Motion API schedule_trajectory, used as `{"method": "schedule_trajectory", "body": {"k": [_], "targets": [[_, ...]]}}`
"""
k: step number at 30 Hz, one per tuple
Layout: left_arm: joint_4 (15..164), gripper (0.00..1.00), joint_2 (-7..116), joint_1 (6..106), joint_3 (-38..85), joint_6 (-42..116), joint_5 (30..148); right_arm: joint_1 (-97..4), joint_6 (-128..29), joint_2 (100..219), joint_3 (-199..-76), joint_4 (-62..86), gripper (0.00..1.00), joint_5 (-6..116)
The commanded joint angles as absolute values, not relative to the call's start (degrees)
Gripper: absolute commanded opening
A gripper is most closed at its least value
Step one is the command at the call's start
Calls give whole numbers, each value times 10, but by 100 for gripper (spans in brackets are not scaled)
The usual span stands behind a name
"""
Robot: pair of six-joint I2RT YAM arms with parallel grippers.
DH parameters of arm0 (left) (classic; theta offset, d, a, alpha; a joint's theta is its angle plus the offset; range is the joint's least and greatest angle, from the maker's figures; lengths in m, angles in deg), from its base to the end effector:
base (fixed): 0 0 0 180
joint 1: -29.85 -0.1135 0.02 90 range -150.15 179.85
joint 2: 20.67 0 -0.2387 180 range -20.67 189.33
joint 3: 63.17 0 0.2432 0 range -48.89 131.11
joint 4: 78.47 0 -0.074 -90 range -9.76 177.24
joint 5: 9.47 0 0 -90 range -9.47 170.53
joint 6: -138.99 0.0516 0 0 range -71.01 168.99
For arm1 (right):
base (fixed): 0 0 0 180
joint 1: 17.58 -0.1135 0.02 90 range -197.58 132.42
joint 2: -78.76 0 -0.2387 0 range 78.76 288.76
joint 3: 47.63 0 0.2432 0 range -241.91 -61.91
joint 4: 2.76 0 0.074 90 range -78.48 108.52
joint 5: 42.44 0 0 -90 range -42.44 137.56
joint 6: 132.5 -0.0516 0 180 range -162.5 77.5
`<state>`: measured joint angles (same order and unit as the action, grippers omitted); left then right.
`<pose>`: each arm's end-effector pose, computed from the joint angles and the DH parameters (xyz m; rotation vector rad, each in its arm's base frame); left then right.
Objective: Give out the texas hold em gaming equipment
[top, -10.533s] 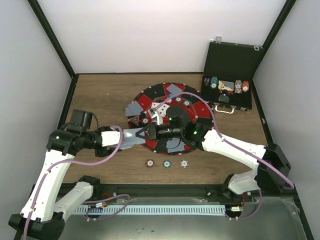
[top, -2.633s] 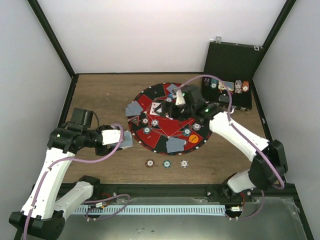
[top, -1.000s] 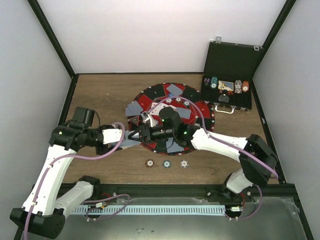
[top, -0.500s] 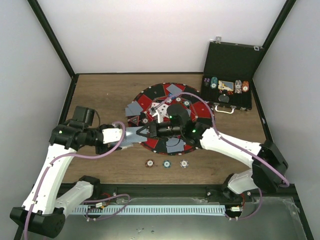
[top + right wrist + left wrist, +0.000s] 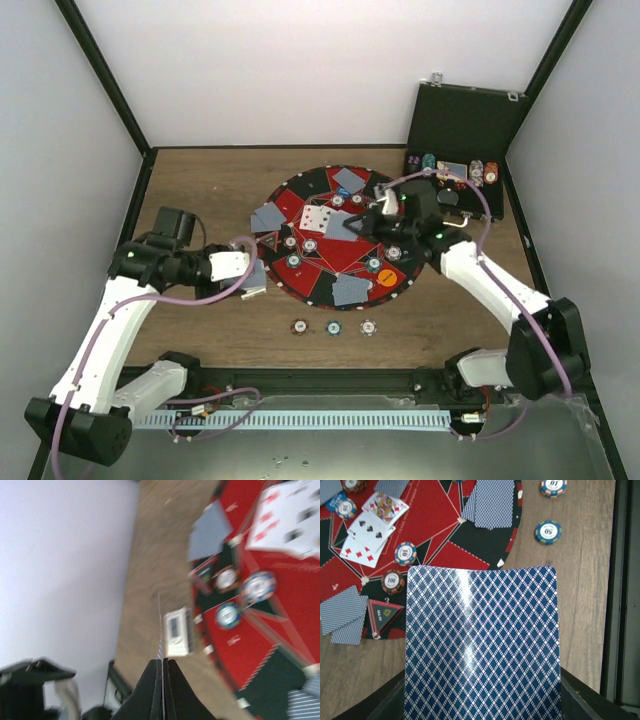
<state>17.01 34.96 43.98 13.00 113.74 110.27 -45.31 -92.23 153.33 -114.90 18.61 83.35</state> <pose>0.1539 -0.0651 0.2891 1.7034 1.8298 -0.3525 0.2509 0.1660 0.2571 0.0065 2.3132 1.4151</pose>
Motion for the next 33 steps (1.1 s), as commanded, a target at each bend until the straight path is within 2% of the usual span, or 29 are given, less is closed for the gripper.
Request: {"method": "schedule_trajectory", "body": {"k": [1, 6, 13, 19, 26, 28, 31, 33], "targets": [[207, 4, 381, 437, 112, 1134, 1091, -362, -818, 1599, -1163, 249, 1, 854], [235, 4, 405, 409, 89, 1146, 1089, -312, -756, 1720, -1220, 270, 1, 832], [242, 4, 439, 332, 63, 1205, 1088, -292, -742, 1844, -1267, 253, 1, 849], [252, 4, 461, 266, 32, 1254, 1080, -293, -730, 1884, -1270, 242, 1, 836], [295, 4, 469, 249, -23, 1268, 1067, -293, -712, 1896, -1286, 253, 1, 826], [307, 4, 472, 246, -38, 1271, 1063, -293, -709, 1897, -1293, 260, 17, 823], [333, 4, 474, 243, -60, 1270, 1059, -293, -697, 1897, -1305, 283, 48, 805], [343, 4, 478, 240, -74, 1273, 1055, -293, -692, 1885, -1305, 295, 59, 782]]}}
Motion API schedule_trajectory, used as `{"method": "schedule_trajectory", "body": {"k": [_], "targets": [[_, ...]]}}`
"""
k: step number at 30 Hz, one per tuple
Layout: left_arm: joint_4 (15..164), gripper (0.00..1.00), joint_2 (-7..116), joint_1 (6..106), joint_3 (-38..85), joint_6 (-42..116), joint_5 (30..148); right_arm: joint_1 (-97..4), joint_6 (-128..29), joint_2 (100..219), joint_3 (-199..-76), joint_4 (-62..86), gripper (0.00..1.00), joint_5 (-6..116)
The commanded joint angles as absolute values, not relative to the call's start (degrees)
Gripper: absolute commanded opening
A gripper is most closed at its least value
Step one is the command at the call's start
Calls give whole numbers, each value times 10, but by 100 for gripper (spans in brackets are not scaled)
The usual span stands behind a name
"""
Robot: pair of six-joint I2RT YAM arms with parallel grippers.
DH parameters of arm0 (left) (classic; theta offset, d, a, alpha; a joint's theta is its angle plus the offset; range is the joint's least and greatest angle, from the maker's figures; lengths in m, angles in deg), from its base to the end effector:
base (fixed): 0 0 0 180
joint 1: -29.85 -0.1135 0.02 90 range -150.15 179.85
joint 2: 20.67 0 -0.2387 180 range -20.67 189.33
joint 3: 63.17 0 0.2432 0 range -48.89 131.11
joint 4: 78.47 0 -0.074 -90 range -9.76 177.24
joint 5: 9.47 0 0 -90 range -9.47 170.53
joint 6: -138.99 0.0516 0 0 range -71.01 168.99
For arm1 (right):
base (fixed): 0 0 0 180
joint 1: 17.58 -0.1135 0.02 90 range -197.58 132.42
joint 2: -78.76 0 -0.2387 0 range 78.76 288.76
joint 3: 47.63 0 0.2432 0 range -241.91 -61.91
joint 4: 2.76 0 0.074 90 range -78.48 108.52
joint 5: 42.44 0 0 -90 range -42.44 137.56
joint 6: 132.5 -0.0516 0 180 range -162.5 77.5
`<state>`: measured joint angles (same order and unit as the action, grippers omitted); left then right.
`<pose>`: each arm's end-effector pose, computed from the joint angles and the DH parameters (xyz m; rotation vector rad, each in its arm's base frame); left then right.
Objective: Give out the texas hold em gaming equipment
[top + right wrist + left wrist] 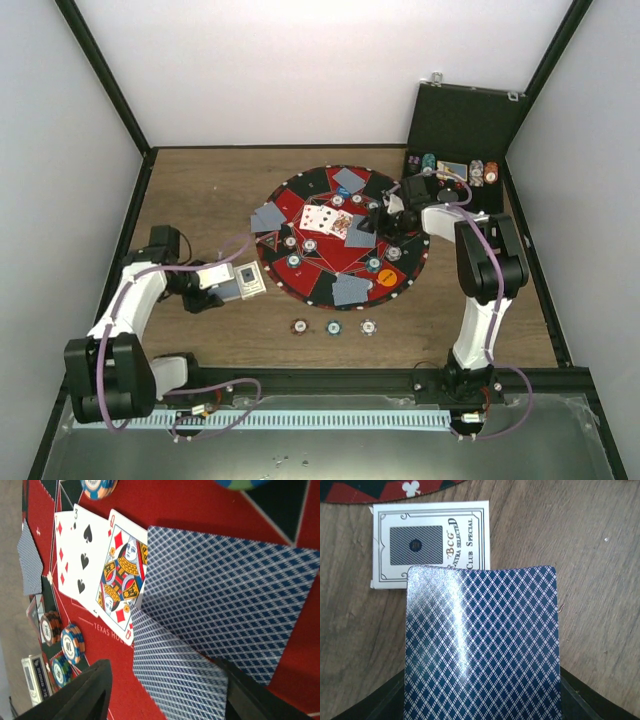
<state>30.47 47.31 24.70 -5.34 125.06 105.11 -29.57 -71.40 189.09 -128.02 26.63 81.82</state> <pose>0.1895 -0.0045 0.1724 1.6214 2.1976 -0.3150 0.3590 0.1059 0.1156 0.1691 2.6704 1.0254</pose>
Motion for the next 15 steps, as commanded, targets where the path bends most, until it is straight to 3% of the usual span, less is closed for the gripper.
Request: {"method": "schedule_trajectory", "body": {"k": [1, 4, 13, 15], "targets": [[348, 4, 481, 240, -80, 1276, 1052, -293, -691, 1876, -1302, 299, 64, 773], [373, 4, 486, 238, -96, 1271, 1045, -294, -695, 1832, -1277, 295, 78, 754], [452, 4, 515, 208, -141, 1282, 1013, -306, -706, 1695, -1209, 292, 99, 720], [469, 11, 517, 208, -150, 1280, 1014, -309, -708, 1667, -1204, 297, 100, 717]]}}
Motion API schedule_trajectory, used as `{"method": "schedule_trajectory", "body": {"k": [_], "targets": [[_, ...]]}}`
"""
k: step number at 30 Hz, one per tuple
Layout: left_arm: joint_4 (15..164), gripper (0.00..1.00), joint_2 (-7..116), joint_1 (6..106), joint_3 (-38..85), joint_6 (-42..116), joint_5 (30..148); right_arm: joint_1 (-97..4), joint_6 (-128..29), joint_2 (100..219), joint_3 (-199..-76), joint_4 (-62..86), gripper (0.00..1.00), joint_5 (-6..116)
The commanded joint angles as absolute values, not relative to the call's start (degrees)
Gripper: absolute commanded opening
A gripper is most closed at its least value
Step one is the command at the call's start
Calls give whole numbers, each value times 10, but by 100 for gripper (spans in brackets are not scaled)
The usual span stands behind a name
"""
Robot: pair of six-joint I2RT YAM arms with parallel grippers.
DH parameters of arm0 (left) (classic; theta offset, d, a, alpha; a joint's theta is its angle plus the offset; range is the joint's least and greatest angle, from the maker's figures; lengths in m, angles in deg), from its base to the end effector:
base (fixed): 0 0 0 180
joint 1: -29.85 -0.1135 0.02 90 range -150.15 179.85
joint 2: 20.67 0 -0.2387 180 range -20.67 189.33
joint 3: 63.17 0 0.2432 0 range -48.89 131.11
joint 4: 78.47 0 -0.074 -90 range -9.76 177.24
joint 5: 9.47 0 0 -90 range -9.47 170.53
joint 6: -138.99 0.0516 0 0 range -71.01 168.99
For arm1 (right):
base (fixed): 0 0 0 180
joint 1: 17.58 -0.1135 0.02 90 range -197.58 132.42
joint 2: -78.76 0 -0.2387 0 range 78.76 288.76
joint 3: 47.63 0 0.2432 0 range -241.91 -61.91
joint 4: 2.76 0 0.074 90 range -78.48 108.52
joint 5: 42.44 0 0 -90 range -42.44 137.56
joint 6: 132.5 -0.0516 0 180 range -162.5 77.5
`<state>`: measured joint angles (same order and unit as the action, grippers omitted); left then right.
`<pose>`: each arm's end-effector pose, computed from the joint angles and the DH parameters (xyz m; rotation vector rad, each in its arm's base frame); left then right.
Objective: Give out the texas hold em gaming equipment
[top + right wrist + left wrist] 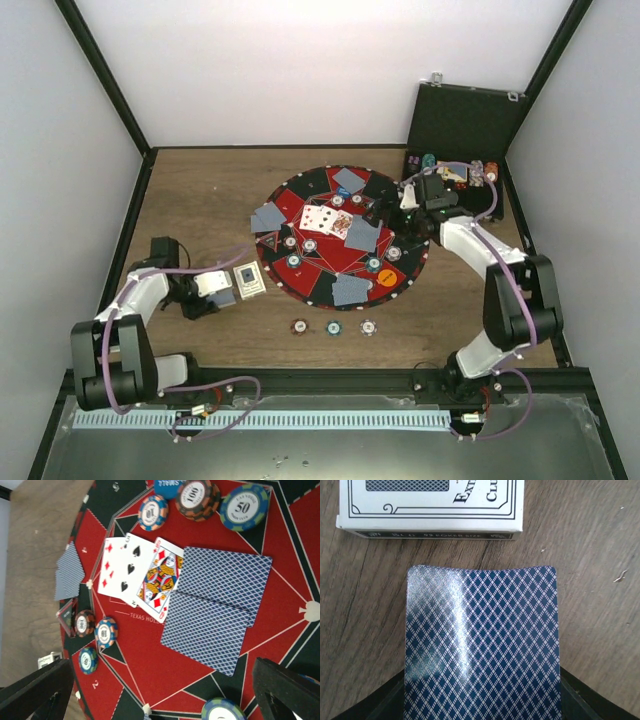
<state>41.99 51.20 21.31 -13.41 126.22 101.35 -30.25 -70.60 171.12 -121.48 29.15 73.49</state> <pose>0.1894 0.0099 0.1279 1.5988 2.2737 -0.2361 0.3240 0.0960 0.1820 0.1312 2.5203 0.8580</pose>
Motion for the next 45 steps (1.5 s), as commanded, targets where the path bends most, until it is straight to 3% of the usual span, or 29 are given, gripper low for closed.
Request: {"method": "schedule_trajectory", "body": {"k": [1, 5, 6, 13, 19, 22, 26, 32, 35, 38, 45], "targets": [[474, 20, 516, 208, -152, 1278, 1018, -311, -708, 1655, -1202, 301, 100, 713], [491, 93, 498, 208, -162, 1269, 1025, -318, -708, 1603, -1187, 316, 100, 681], [486, 99, 491, 208, -164, 1272, 1027, -319, -707, 1589, -1180, 319, 100, 668], [434, 100, 450, 208, -139, 1256, 1054, -319, -695, 1516, -1148, 335, 100, 580], [385, 100, 459, 208, 12, 1101, 1167, -318, -700, 1477, -1131, 326, 100, 403], [536, 100, 467, 208, 39, 917, 1167, -318, -670, 1460, -1080, 258, 100, 309], [761, 100, 470, 208, -29, 725, 1118, -315, -584, 1460, -1010, 144, 100, 218], [1120, 100, 487, 208, -212, 598, 1048, -270, -563, 1489, -953, 24, 100, 195], [1280, 100, 533, 210, -274, 578, 1026, -264, -532, 1478, -887, -112, 100, 203], [1361, 100, 592, 210, -288, 556, 996, -260, -502, 1476, -822, -246, 100, 230], [1389, 100, 617, 211, -283, 496, 940, -257, -467, 1566, -778, -460, 100, 278]]}}
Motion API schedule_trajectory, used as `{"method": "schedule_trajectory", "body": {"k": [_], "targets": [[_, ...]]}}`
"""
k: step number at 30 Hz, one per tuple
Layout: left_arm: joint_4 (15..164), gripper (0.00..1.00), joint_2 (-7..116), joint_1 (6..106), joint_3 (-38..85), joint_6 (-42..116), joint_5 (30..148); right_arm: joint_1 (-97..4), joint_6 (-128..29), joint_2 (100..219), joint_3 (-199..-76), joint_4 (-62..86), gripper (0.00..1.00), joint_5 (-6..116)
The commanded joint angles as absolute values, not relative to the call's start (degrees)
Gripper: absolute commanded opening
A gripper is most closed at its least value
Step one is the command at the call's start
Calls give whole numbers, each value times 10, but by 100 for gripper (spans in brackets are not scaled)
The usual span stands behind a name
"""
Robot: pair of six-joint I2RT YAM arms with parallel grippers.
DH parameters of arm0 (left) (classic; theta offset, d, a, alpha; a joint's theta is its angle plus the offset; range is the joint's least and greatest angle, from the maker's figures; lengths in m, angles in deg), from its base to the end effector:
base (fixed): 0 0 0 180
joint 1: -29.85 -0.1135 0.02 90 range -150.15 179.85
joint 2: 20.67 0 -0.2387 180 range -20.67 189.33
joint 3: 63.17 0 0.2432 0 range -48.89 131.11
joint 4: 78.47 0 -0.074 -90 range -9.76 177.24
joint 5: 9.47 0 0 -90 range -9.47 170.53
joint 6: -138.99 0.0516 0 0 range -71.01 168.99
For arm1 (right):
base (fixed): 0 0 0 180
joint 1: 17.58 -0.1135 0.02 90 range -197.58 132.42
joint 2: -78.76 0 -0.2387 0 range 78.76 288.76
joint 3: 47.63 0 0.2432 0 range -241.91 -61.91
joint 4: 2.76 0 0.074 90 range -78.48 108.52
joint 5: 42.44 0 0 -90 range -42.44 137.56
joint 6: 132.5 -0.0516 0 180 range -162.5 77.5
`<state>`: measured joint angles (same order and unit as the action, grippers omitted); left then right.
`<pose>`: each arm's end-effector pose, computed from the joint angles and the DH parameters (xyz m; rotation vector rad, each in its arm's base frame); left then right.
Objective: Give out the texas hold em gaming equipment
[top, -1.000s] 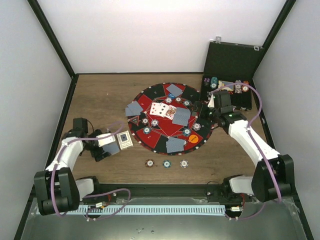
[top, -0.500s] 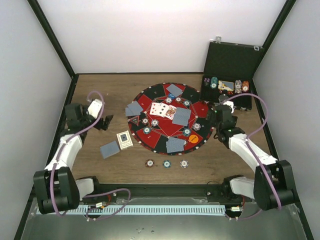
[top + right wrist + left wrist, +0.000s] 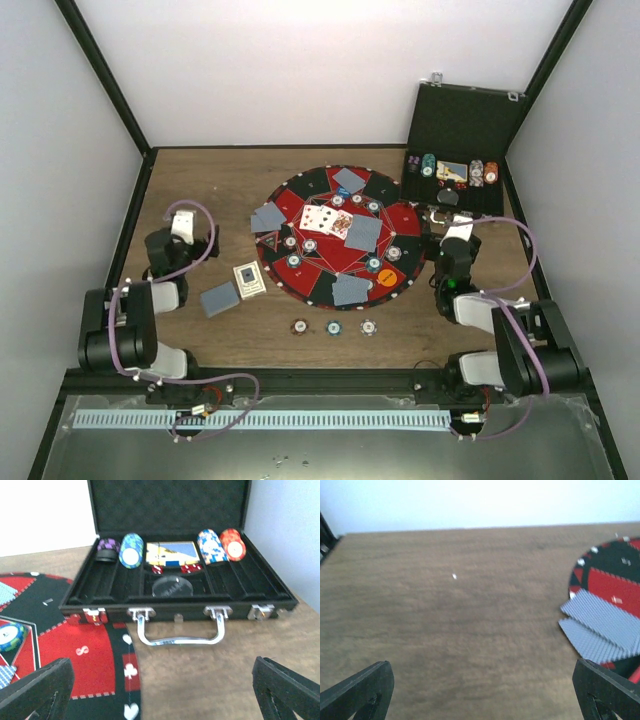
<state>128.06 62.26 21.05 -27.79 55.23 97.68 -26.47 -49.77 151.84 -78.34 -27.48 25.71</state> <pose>0.2690 0.0262 0.1267 0.1553 1.9160 -0.1139 0.2464 0.0191 0.1410 0.2338 1.8444 -0.1626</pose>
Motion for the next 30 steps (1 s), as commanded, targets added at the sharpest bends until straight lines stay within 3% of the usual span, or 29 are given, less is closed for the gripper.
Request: {"method": "schedule_trajectory", "body": {"k": [1, 8, 10, 12, 14, 15, 30], "targets": [[1419, 100, 611, 211, -298, 485, 938, -257, -466, 1583, -777, -481, 100, 283], [1726, 100, 709, 237, -399, 483, 917, -253, -440, 1646, -756, -604, 100, 305], [1620, 100, 676, 246, -373, 495, 892, -243, -448, 1648, -774, -565, 100, 325], [1618, 100, 689, 258, -361, 500, 879, -219, -462, 1652, -766, -575, 100, 374], [1559, 100, 688, 272, -332, 508, 854, -212, -447, 1691, -736, -681, 100, 398], [1528, 100, 686, 277, -322, 511, 837, -211, -455, 1673, -755, -630, 100, 400], [1548, 100, 687, 281, -328, 510, 832, -204, -460, 1670, -748, -621, 100, 416]]}}
